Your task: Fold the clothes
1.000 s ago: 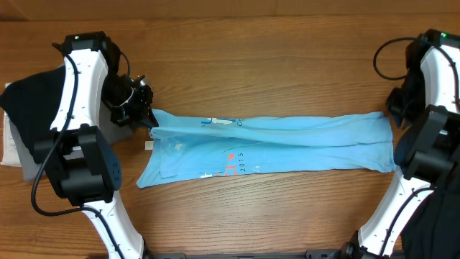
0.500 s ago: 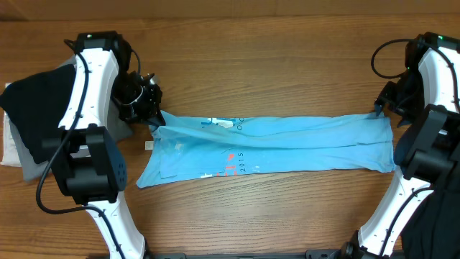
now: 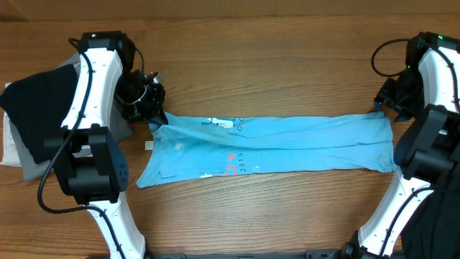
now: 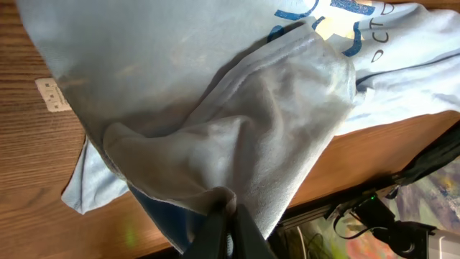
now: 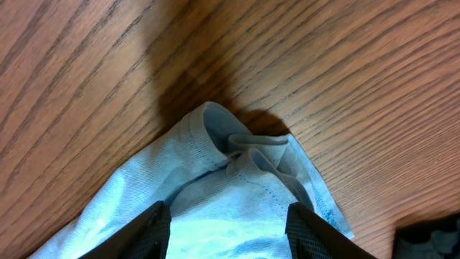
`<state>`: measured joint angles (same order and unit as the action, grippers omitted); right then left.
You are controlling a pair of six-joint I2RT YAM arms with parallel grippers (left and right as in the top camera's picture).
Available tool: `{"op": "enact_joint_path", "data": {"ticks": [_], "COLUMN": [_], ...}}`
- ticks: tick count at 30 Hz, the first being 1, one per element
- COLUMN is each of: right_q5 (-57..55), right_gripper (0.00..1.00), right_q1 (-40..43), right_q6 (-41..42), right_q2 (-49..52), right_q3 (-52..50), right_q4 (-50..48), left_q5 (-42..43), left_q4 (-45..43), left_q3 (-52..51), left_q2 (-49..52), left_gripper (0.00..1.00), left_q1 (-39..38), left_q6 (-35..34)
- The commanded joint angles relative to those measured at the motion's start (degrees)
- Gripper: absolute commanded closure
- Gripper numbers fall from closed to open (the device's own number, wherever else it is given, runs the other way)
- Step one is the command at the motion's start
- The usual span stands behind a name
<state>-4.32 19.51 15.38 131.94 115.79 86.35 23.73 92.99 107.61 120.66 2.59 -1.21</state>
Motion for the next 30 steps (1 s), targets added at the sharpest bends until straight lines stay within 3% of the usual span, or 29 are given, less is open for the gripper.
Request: {"op": "enact_joint_path", "data": {"ticks": [1,6,23,27,30], "right_q5": [0.37,0.17,-1.81,-1.86,-1.88], "right_gripper": [0.45,0.52,0.52,0.62,0.85], "right_q1": [0.13,0.13,0.13,0.13,0.13], "right_q6": [0.98,1.42,2.89,2.89,2.89], "right_q2": [-0.39,0.74,0.74,0.74,0.74], "right_q3": [-0.35,-0.48,-5.62,-5.68,-5.92], "right_q4": [-0.02,0.00,-4.74,-4.68,-4.66], "left_q5": [-0.42,-0.44,-0.39,-0.39,-0.39], "left_q4": [-0.26,-0.26,-0.26,-0.26,-0.28], "left_q3": [0.00,0.00,0.00,0.00,0.00], "left_q2": [-1.16,-1.16,-1.16,-1.16,-1.16], "left_gripper": [0.96,0.96,0.96,0.96,0.96], "left_q1": [-0.39,-0.37,-0.37,-0.39,-0.39], "left_q6": [1.73,2.19,2.54,2.56,2.54]}}
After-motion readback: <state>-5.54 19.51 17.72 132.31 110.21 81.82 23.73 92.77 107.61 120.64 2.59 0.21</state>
